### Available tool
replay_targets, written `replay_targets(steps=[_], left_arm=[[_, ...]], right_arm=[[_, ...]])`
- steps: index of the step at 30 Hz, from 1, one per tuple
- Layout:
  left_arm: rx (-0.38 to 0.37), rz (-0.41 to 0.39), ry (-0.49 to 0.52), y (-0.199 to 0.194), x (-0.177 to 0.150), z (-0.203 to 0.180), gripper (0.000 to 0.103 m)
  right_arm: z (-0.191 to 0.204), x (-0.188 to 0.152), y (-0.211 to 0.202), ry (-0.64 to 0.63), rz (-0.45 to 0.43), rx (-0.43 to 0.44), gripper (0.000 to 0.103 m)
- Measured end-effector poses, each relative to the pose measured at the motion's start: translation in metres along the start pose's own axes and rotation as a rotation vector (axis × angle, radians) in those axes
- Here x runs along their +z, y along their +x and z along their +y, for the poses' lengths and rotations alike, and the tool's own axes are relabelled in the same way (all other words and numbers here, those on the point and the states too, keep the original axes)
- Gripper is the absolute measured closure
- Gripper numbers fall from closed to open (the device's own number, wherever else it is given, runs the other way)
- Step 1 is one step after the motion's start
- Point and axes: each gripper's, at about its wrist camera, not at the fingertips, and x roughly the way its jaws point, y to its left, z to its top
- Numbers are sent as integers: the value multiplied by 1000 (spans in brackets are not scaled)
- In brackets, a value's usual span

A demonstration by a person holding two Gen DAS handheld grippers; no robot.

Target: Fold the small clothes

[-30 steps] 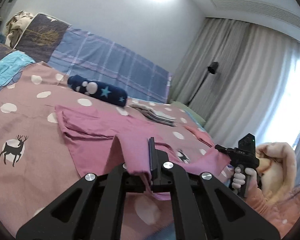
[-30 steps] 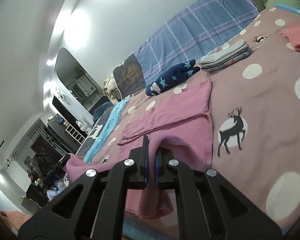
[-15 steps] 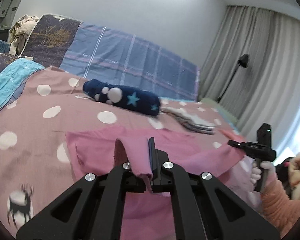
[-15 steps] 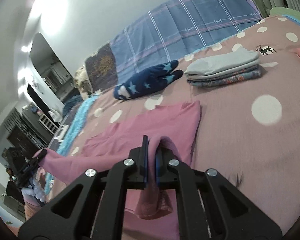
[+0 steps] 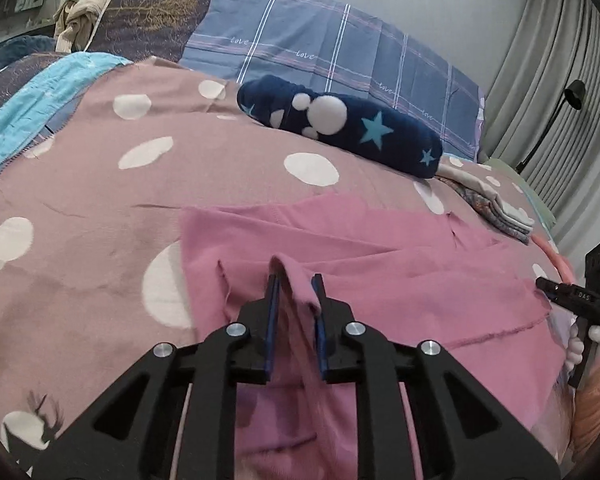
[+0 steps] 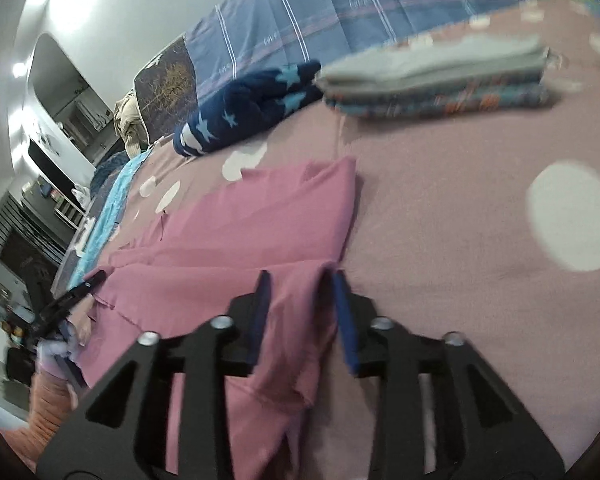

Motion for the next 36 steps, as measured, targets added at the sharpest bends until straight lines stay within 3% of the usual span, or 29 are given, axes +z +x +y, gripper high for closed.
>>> replay_targets(steps=[4, 8, 11, 13, 17, 20, 21, 23, 25, 31, 36], left_arm=[[10, -34, -6, -30, -11, 4, 68], [61, -14, 46, -46, -21, 2, 63], [90, 54, 119, -41, -31, -6, 62], [106, 92, 179, -33, -34, -14, 55], [245, 99, 341, -6, -23, -36, 53], [392, 9, 442, 14, 8, -47, 53], [407, -21, 442, 18, 21, -46, 53], [383, -45, 376, 20, 43, -38, 53], [308, -56, 275, 17, 60, -25, 53], [133, 14, 164, 14, 51, -7, 49], [157, 57, 218, 10, 30, -9, 49]], right_arm=[[9, -10, -32, -129, -35, -93, 61], [21, -27, -45, -257, -3, -128, 55], [30, -41, -45, -311, 55, -50, 50], [37, -47, -38, -333, 101, 8, 47], [49, -39, -6, -416, 126, -206, 47], [48, -11, 9, -422, 56, -298, 46], [46, -2, 9, -408, 24, -309, 46], [37, 24, 4, -311, -64, -274, 46], [24, 38, -1, -202, -104, -225, 46], [-5, 37, -3, -93, -69, -159, 46], [-9, 31, 5, -93, -31, -147, 46]])
